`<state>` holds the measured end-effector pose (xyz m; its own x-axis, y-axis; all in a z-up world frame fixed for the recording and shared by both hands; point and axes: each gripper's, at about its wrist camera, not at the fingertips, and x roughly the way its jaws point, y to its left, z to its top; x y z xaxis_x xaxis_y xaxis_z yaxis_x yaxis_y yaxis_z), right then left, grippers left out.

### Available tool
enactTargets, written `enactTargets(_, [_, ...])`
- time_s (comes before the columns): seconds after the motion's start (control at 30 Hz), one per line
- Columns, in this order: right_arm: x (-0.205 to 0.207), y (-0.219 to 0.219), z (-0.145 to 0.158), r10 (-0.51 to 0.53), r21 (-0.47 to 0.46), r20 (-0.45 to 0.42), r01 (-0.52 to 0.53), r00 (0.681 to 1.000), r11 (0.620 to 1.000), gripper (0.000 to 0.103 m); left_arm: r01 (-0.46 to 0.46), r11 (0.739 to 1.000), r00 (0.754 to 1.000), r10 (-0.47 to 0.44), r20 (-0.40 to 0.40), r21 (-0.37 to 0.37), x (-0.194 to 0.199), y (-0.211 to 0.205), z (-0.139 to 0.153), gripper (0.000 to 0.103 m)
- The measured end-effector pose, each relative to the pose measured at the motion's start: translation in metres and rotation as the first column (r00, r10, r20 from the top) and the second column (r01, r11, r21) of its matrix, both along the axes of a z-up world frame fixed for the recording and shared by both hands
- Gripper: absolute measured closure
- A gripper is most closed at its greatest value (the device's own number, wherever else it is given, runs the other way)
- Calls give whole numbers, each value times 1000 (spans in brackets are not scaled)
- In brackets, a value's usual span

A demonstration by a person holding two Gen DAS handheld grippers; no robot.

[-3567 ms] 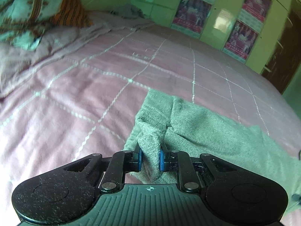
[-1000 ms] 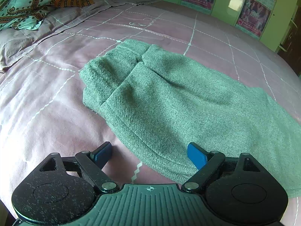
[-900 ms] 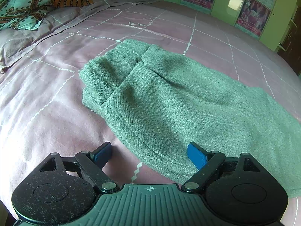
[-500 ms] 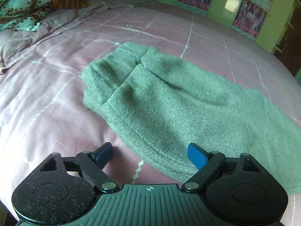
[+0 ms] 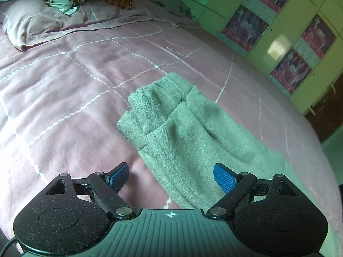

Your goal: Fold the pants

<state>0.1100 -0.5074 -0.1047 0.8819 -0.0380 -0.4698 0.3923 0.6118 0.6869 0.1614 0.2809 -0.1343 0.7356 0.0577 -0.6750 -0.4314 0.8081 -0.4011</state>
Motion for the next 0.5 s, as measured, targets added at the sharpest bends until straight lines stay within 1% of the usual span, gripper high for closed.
enactTargets(0.07, [-10, -1, -2, -39, 16, -1, 39, 999, 999, 62, 22, 1000, 999, -21, -39, 15, 6, -2, -6, 17])
enactTargets(0.13, [-14, -6, -4, -66, 57, -13, 66, 998, 996, 62, 53, 997, 997, -50, -63, 52, 10, -8, -11, 16])
enactTargets(0.17, [-12, -9, -7, -68, 81, -34, 71, 997, 994, 61, 66, 995, 995, -60, -74, 78, 13, -12, -11, 16])
enactTargets(0.23, [-7, -13, -12, -46, 121, -47, 51, 998, 991, 60, 86, 989, 993, -75, -96, 120, 17, -18, -10, 16])
enactTargets(0.3, [-4, -17, -14, -42, 146, -48, 48, 998, 988, 60, 89, 988, 992, -76, -105, 127, 20, -20, -9, 15])
enactTargets(0.33, [-2, -19, -15, -40, 154, -47, 47, 998, 987, 64, 89, 988, 991, -76, -108, 125, 21, -19, -9, 15])
enactTargets(0.37, [2, -20, -15, -30, 151, -44, 37, 999, 988, 84, 91, 988, 991, -78, -109, 125, 21, -19, -8, 15])
enactTargets(0.4, [11, -20, -14, 13, 139, -50, -6, 999, 990, 93, 95, 987, 991, -81, -110, 127, 21, -19, -8, 14])
enactTargets(0.43, [19, -19, -10, 48, 111, -56, -41, 997, 993, 94, 97, 987, 990, -83, -110, 128, 20, -19, -8, 14])
enactTargets(0.47, [25, -14, 3, 68, 34, -46, -67, 997, 997, 94, 97, 987, 990, -84, -109, 127, 20, -19, -8, 14])
enactTargets(0.5, [26, -7, 21, 103, -67, -1, -102, 995, 992, 94, 97, 987, 991, -83, -109, 128, 20, -19, -8, 14])
